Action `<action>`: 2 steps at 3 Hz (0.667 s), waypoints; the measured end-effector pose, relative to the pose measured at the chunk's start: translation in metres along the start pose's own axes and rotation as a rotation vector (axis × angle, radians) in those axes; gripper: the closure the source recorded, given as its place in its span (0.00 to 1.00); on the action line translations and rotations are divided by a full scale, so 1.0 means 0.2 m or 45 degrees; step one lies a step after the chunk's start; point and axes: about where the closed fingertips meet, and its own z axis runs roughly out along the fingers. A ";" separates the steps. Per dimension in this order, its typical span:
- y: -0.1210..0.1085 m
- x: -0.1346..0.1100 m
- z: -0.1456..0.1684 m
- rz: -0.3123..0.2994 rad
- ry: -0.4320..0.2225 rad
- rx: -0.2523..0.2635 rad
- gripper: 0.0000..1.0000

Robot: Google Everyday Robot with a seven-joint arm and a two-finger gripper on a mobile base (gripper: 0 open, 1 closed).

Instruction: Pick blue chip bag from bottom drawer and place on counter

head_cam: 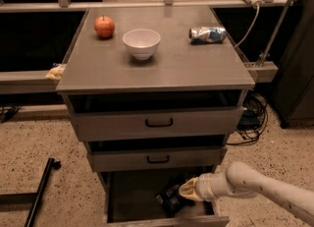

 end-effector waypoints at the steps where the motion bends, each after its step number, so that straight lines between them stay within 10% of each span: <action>1: -0.06 0.08 0.30 -0.077 -0.041 -0.060 1.00; 2: -0.06 0.08 0.30 -0.078 -0.040 -0.060 1.00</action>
Offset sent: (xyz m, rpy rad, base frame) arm 0.0132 0.0225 -0.0406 0.0153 -0.0146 0.0735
